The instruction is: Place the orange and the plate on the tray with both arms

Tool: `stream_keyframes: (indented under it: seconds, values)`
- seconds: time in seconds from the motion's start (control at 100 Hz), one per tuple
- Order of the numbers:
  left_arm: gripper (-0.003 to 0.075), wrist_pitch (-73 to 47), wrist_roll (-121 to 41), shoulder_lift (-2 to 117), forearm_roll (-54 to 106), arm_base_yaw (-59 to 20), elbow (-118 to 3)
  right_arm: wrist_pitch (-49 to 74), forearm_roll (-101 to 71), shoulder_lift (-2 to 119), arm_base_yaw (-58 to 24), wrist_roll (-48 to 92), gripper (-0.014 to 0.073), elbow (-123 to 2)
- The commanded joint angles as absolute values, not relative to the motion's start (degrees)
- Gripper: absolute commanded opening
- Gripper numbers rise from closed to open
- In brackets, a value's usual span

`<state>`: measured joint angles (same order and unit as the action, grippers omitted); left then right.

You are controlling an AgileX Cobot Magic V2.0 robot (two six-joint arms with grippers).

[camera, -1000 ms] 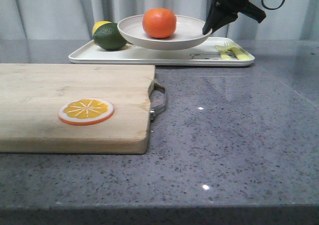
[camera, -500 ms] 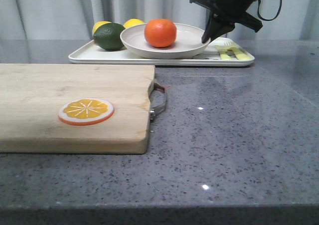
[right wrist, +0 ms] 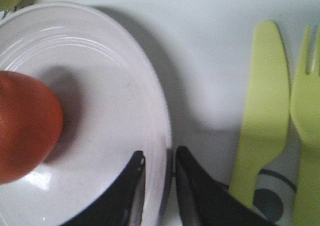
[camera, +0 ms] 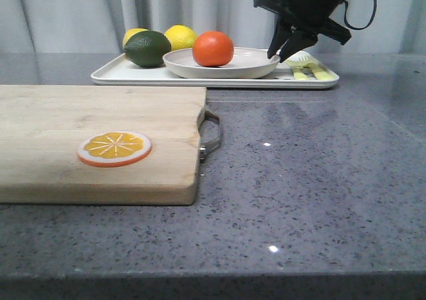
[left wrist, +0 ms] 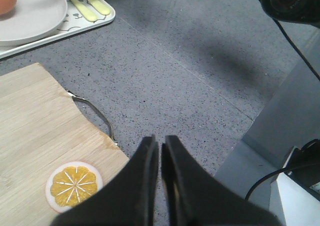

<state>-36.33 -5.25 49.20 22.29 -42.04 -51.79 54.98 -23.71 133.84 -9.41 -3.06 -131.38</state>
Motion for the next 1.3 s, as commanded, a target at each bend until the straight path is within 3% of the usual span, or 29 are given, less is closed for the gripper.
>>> stream_keyframes:
  seconds: [0.0,0.32,0.62,1.29]
  values:
    - [0.0007,-33.3,-4.8,49.0,23.7,-42.0,-53.2,53.6,-24.6,129.7,-9.2,-2.9,0.0253,-133.4]
    - [0.0007,-33.3,-4.8,49.0,23.7,-42.0,-53.2,60.2,-19.7,125.0,-9.2,-2.8,0.0239,-133.4]
    - [0.0007,-32.7,-4.8,49.0,23.7,-42.0,-53.2,69.6,-18.2,120.5,-9.3,0.7,-0.0078,-133.3]
    - [0.0006,-30.7,-4.8,48.8,23.7,-42.0,-53.1,75.8,-17.4,104.6,-10.9,5.2,-0.0074,-133.2]
